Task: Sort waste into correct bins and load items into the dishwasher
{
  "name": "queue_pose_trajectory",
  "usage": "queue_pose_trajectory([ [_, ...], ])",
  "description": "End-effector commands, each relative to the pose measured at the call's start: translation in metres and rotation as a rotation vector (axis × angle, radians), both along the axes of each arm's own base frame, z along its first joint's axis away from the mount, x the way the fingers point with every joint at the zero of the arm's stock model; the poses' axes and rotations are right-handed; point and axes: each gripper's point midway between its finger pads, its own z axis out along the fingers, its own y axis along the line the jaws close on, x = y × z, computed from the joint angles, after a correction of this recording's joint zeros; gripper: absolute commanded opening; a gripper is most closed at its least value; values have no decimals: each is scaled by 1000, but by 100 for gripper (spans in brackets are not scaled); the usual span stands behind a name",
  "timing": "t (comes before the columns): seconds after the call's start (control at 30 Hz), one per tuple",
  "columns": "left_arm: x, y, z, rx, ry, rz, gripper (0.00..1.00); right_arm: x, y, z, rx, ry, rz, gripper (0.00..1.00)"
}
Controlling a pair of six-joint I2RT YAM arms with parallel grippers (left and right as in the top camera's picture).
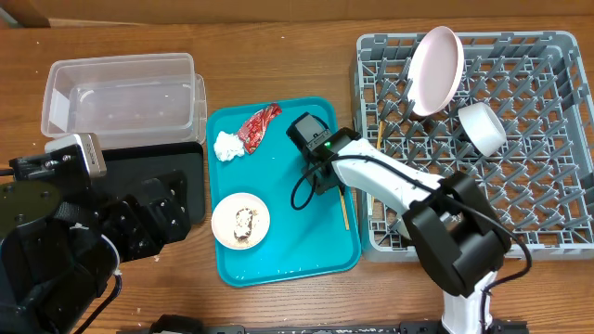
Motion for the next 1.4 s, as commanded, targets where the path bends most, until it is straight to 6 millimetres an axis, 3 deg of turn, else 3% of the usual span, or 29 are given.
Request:
queue_pose_trajectory([
  [0.0, 1, 0, 3, 4, -10, -5, 100, 4, -5, -12, -45, -8, 19, 59],
  [0.3, 1, 0, 3, 4, -10, -5, 100, 2, -6, -22, -43, 28, 36, 70],
  [0.5, 1, 0, 3, 5, -10, -5, 100, 18, -28, -2, -181, -64, -13, 64],
  [0.67, 1, 0, 3, 4, -10, -5, 100, 38, -39, 19, -254, -157, -57, 66],
  [0.87, 1, 0, 3, 4, -10, -5, 100, 51, -55, 20, -245, -171, -109, 70],
  [0.93, 1, 0, 3, 4, -10, -5, 100, 49, -59, 19, -246, -150, -115, 60],
  [1.03, 1, 0, 3, 4, -10, -5, 100, 47, -58, 22, -241, -146, -112, 60],
  [1.07, 1, 0, 3, 4, -10, -5, 100, 47, -55, 24, -230, -148, -108, 63],
  [1.13, 1, 0, 3, 4, -10, -5, 100, 46, -45, 38, -201, -177, -92, 82],
  [1.37, 1, 0, 3, 4, -10, -5, 100, 51, -41, 51, -168, -217, -99, 92],
])
